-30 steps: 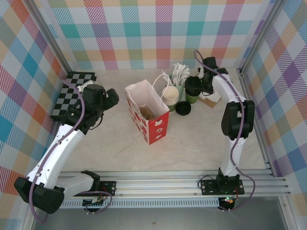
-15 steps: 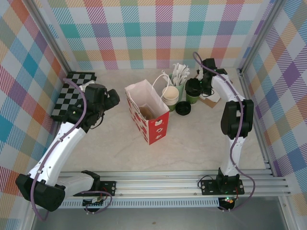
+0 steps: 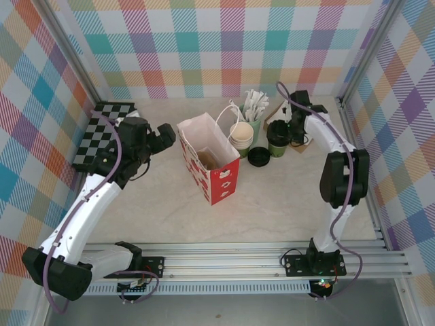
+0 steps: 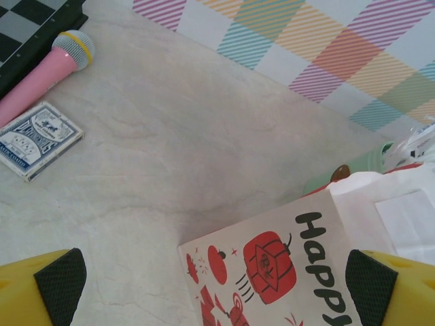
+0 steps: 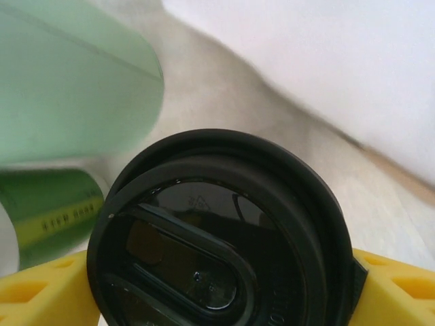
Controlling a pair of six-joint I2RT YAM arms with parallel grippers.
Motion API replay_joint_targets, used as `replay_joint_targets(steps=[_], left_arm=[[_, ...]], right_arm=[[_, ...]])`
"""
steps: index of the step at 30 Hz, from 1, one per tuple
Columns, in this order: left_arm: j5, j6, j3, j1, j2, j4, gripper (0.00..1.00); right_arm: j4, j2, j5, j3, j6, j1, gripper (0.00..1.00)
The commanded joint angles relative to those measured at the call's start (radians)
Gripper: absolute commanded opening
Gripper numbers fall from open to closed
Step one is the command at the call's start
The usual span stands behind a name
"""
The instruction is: Pack the takeout coffee
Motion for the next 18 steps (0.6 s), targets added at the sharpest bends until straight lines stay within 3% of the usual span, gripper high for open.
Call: replay_joint_targets(steps=[1,5,12,18], left_arm=[[-0.040,-0.011,-0.023,0.012,-0.033,0.041,1.00],[-0.084,-0.044,-0.040,0.012,-0.037,0.052,1.00],[-0.052,-0.082,-0.045,0.012,-0.007,0.091,1.00],[-0.051,-0.120,-0.053,0.012,0.003,0.116,1.00]], right_arm=[[-0.010,-0.122,0.028,-0.106,-0.004,-0.006,0.81],[-0.004,-0.232,0.013,-0.256,0.021,-0.004,0.82],[0.038,-0.417,-0.042,-0.446,0.013,0.036,0.82],[0.141,-0.512,-0.155,-0.563,-0.002,0.071,0.81]])
